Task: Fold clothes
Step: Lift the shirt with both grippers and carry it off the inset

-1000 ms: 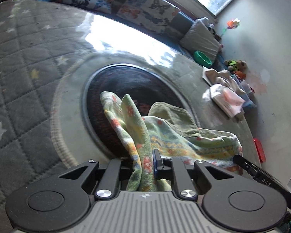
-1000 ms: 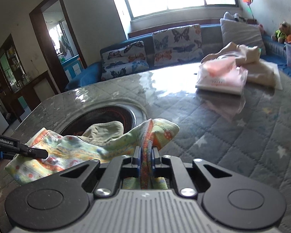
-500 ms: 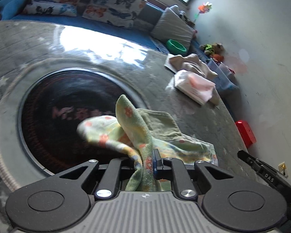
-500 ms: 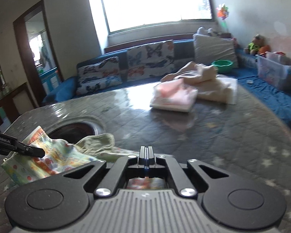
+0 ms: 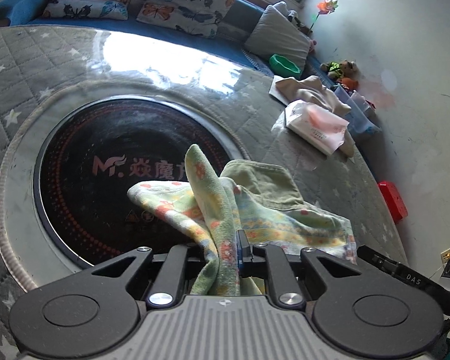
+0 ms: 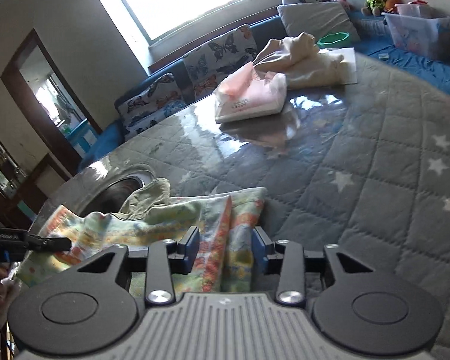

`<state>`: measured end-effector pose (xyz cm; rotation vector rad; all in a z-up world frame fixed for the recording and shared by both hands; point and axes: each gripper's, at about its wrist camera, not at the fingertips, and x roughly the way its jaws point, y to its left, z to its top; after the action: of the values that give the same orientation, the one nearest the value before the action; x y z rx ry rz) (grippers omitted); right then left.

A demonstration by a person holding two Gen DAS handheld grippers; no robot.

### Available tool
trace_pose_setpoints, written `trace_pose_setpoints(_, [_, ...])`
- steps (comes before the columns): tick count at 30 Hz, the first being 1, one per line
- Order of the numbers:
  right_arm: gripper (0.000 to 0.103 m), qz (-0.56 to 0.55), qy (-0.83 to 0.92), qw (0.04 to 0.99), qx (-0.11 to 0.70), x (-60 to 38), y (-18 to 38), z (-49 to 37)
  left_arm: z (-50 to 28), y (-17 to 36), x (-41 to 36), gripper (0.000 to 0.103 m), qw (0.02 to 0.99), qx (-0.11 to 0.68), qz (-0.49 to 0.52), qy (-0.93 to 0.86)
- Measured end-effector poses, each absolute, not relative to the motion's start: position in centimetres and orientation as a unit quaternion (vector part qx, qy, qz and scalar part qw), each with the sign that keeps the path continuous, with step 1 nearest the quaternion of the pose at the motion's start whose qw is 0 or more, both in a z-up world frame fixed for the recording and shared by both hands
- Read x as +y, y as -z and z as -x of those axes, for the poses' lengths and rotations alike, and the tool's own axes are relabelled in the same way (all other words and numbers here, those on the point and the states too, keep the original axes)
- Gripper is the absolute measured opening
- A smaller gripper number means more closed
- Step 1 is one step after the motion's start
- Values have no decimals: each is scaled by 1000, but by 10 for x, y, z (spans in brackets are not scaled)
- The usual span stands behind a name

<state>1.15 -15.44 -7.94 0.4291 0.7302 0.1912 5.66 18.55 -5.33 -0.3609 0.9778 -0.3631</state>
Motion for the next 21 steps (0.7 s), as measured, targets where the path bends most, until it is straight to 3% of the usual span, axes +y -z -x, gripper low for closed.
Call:
trace_pose_setpoints(9, [37, -204, -101, 908, 353, -139, 91, -22, -58, 59, 187, 14, 848, 471, 173, 168])
trace_pose_setpoints(13, [11, -213, -111, 902, 359, -133, 94, -24, -58, 60, 187, 14, 848, 473, 172, 166])
trace_pose_setpoints(21, [8, -181, -104, 921, 329, -127, 70, -9, -54, 42, 173, 14, 853, 462, 153, 187])
